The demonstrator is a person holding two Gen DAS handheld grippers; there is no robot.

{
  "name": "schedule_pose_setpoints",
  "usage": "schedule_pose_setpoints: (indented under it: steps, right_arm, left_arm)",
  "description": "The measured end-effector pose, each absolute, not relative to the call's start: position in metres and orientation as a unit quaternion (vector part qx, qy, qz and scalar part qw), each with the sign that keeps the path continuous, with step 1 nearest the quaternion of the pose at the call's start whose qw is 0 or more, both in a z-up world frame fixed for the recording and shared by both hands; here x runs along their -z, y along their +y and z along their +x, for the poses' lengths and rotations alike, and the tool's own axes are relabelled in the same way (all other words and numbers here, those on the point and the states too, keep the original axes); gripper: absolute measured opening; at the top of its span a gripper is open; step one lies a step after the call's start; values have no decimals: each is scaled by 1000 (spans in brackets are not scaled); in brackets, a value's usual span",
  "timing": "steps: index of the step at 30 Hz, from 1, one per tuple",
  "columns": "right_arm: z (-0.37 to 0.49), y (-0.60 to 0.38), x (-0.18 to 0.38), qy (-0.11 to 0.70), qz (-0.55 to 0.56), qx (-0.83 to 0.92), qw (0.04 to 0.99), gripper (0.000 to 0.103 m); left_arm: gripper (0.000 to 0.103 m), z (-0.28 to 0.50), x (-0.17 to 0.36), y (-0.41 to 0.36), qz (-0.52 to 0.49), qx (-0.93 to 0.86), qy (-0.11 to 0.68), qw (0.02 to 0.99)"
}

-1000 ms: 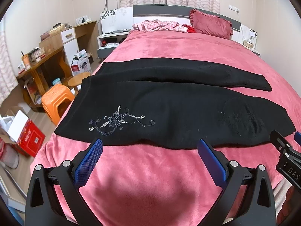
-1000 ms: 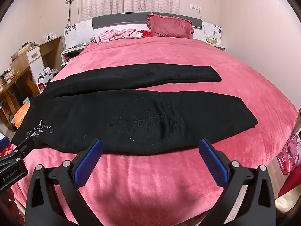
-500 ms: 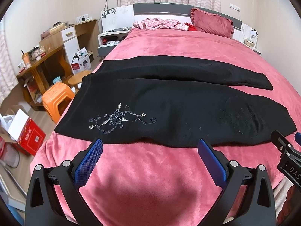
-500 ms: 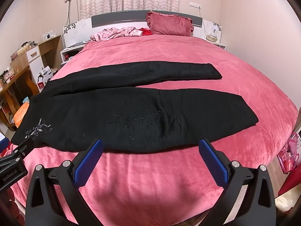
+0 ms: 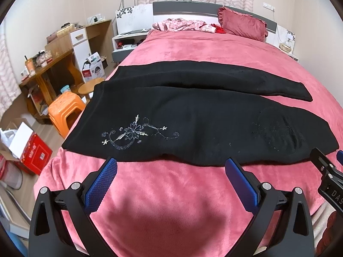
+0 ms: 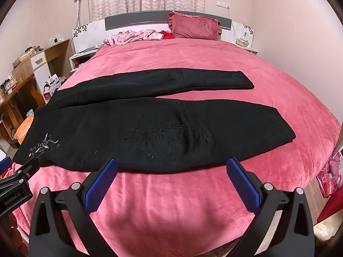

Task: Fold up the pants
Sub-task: 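Lower both tools onto the trouser waistband and close both grippers on it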

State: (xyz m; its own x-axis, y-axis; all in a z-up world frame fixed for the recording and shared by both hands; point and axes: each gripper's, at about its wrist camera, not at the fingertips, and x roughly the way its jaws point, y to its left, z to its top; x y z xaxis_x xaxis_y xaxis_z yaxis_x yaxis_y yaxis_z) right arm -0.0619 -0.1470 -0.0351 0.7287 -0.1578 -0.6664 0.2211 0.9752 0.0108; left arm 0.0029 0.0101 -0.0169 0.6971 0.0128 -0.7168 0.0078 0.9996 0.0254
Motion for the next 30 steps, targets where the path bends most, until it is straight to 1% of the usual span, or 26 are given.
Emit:
schedule_pose_setpoints:
  steps: [4,6,8,10,12,16,18,22,24,26,30]
  right_arm:
    - [-58,-151,39,361,59,83,927,101]
    - [-55,-154,42,365,76,49,927,101]
    - [-50,-157,50,378,106,-3,920,101]
    - [-47,-160,56,394,114,1,912,101]
    - [-45,-166,61,407,125,1,905,101]
    - [-42,-195,68,426,188,8,885,101]
    - [-44,-221,74,423,243,16,873,101]
    - [-50,-271,88,416,340,38,842,101]
    - [-55,-294,93,411,374,51,830,101]
    - [-61,-317,97,401,406,67,818,100]
    - [-68,-351,106,387,444,88,804,94]
  left_arm:
    - [100,8,22,14,-4,28,406,914]
    - [100,13,28,20,-32,54,427,902]
    - [100,17,39,33,-96,79,449,885]
    - [100,22,47,44,-136,81,467,870]
    - [100,25,52,48,-138,75,475,866]
    - [100,27,55,64,-147,47,456,877]
    - [100,30,57,74,-154,35,454,877]
    - [100,34,66,110,-203,-7,448,870]
    - [100,34,71,127,-239,-22,444,864]
    - [100,36,74,136,-250,-39,438,863]
    - [100,38,76,152,-252,-54,422,869]
